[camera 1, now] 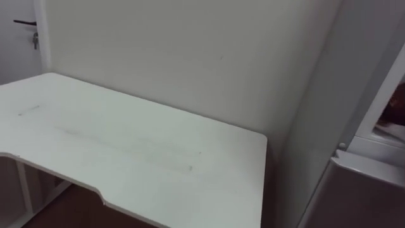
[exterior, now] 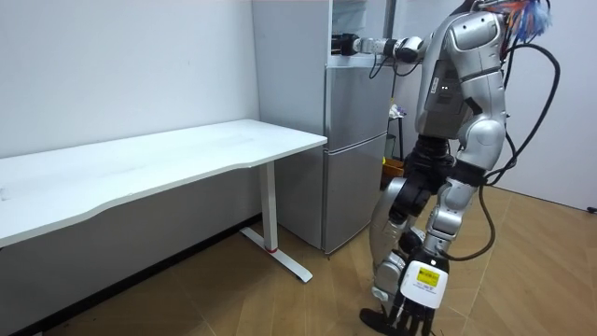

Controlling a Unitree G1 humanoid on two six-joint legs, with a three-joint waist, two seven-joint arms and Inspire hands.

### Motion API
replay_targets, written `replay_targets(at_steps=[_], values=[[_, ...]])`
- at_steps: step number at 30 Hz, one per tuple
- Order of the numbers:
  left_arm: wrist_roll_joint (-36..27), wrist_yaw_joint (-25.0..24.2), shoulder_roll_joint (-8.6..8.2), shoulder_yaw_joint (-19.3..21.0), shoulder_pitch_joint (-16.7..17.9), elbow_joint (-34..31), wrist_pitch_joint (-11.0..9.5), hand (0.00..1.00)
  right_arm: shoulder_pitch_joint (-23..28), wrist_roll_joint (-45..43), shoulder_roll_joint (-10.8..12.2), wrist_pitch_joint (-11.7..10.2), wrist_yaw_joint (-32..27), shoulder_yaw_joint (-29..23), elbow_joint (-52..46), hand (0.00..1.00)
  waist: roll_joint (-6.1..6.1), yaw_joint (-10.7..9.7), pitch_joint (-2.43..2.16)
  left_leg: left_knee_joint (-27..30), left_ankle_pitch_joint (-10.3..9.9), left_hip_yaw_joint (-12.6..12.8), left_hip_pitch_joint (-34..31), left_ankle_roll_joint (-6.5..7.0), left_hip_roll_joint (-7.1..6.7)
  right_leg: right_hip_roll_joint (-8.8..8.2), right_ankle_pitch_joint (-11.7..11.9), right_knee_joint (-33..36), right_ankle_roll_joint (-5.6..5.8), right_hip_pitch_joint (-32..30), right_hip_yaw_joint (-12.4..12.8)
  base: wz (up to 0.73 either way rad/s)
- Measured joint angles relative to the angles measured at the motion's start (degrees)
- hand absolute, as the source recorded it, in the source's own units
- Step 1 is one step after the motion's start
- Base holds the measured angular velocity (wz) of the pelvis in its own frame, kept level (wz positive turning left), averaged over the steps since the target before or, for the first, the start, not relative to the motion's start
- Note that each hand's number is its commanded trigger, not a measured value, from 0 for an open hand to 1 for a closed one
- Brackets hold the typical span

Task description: Put the bottle in the upper fridge

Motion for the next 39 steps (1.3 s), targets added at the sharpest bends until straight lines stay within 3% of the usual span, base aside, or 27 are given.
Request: replay_targets(at_steps=[10, 16, 25, 34, 39], values=[[-0.4, 0.3, -0.63, 0.0, 0.0, 0.4, -0.2, 0.00, 1.0, 1.4, -0.4, 0.0, 2.3, -1.0, -2.1, 0.00, 0.82, -1.5, -0.05, -0.9, -0.1, 1.0, 1.4, -0.19, 0.10, 0.03, 0.0, -0.1, 0.01, 0.6, 0.8, -0.05], [-0.4, 0.6, -0.85, 0.0, 0.0, 0.3, -0.2, 0.00, 3.4, 2.0, -0.4, -0.1, 2.1, -4.9, -5.1, 0.00, 0.99, -1.9, -0.46, -1.0, -0.1, 1.2, 1.5, -0.14, 0.10, -0.04, 0.0, -0.1, 0.01, 0.6, 0.7, -0.01], [-0.5, 0.7, -1.13, 0.0, 0.0, 0.3, -0.2, 0.00, 6.1, 2.4, -0.4, -0.2, 0.7, -5.1, -8.8, 0.00, 1.11, -3.1, -0.38, -1.1, -0.1, 1.9, 1.9, -0.15, 0.30, -0.03, 0.0, -0.1, 0.00, 0.9, 0.7, -0.02], [-0.5, 0.6, -1.60, -0.1, -0.4, -0.3, -0.6, 0.00, 16.5, 2.2, -0.2, -1.7, -0.3, -8.5, -30.6, 0.00, 2.18, -3.6, 0.09, -1.0, -0.4, 3.1, 2.2, -0.01, 0.62, -0.11, 0.0, 0.0, -0.03, 0.3, 3.0, -0.06], [-0.5, 0.5, -2.41, -0.5, -1.3, -0.2, -0.8, 0.00, 19.0, 0.7, 0.2, -2.3, -1.1, -9.2, -36.9, 0.00, 2.50, -4.5, -0.07, -1.0, -0.3, 3.2, 1.7, -0.13, 0.70, -0.02, 0.1, 0.0, -0.21, 0.0, 3.3, -0.05]])
